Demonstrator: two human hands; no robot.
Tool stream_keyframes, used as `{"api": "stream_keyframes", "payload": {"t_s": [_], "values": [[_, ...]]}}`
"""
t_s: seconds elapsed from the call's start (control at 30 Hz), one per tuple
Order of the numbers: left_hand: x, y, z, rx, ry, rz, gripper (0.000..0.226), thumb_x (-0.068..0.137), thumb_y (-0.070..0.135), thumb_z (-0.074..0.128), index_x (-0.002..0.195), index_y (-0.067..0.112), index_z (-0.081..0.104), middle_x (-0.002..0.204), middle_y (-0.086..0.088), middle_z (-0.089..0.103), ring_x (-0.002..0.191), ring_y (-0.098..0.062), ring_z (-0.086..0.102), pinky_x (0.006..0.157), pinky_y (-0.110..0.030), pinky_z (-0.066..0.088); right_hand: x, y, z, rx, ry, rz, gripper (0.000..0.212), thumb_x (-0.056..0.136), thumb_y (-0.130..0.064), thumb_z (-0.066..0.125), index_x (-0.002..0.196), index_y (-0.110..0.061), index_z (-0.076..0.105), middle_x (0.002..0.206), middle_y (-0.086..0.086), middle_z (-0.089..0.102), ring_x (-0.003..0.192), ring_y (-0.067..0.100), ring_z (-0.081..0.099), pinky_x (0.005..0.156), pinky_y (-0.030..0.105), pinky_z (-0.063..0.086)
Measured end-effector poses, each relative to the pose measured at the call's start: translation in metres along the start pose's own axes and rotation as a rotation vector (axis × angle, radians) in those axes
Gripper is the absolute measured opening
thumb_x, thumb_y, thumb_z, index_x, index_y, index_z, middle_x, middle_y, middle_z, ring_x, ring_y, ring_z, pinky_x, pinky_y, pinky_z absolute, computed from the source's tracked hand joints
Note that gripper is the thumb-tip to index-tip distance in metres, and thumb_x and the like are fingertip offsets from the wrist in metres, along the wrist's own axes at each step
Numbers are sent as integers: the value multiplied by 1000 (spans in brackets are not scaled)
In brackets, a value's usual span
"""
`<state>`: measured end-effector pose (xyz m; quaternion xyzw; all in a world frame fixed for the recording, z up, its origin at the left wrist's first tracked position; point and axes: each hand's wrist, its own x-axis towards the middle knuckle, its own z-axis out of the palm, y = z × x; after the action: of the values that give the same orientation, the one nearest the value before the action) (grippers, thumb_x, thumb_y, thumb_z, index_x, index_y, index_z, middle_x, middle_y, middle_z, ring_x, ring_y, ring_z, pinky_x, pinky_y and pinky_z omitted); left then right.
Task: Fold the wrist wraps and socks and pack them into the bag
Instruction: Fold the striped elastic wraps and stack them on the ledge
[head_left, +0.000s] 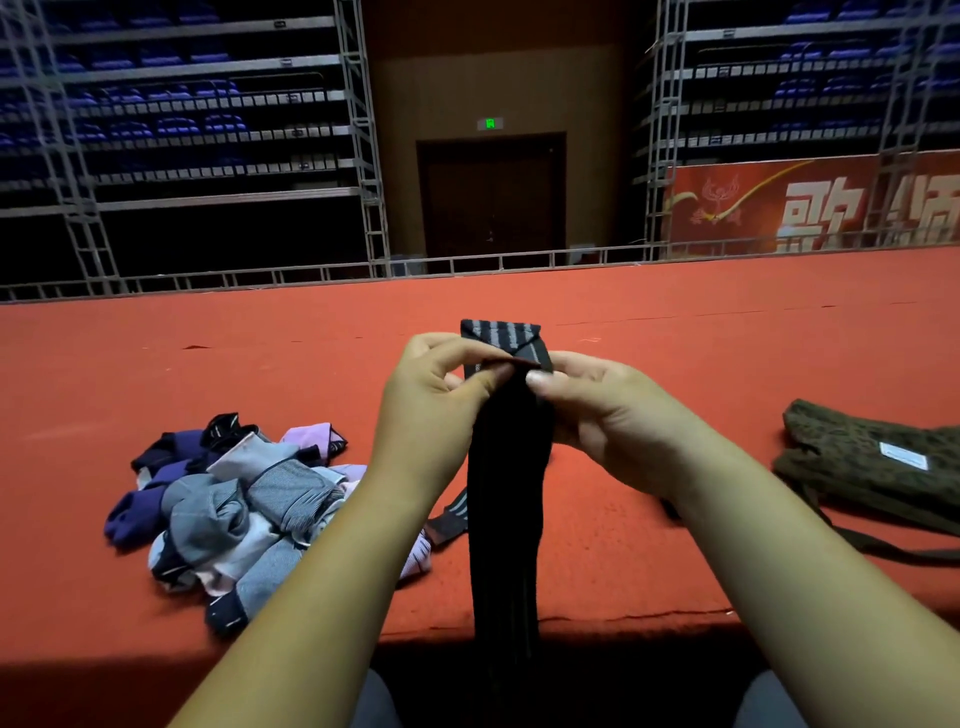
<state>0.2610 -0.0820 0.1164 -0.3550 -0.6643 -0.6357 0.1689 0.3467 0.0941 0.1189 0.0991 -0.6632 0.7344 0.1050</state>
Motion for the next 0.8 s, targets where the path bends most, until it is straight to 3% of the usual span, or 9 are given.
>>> {"api": "stream_keyframes", "payload": {"t_s": [0.13,0.27,0.4,0.6,0.8], "values": [[15,15,0,80,53,2,16,91,23,83,85,38,79,117,7,62,87,-10,68,74,-12,49,-8,0,7,-16,74,-23,31,104,-7,62,134,-10,69,129,25,72,109,35,71,91,44,56],[39,20,-6,32,113,-21,12,99,22,75,91,31,75,91,9,73,76,1,65,68,-16,49,-18,-8,10,-62,7,46,32,102,-3,62,129,-16,72,114,15,76,90,26,71,67,30,58],[61,7,-10,-87,138,-151,7,101,20,71,96,20,77,89,0,79,75,-12,70,66,-31,54,-26,-3,13,-72,-42,113,37,101,0,60,129,-20,73,124,18,75,99,29,69,78,37,56],[62,-12,-9,-51,104,-219,7,100,19,73,98,13,76,81,-1,72,50,-9,55,55,-27,51,-21,28,2,-50,39,206,26,103,-5,60,125,-9,74,126,24,74,101,34,70,81,39,56],[37,-28,0,-39,11,-256,5,99,20,75,96,16,76,82,-1,76,65,-16,70,68,-36,60,-9,70,-14,-3,201,265,20,104,-9,62,118,-2,75,109,19,79,79,19,75,65,26,58]]}}
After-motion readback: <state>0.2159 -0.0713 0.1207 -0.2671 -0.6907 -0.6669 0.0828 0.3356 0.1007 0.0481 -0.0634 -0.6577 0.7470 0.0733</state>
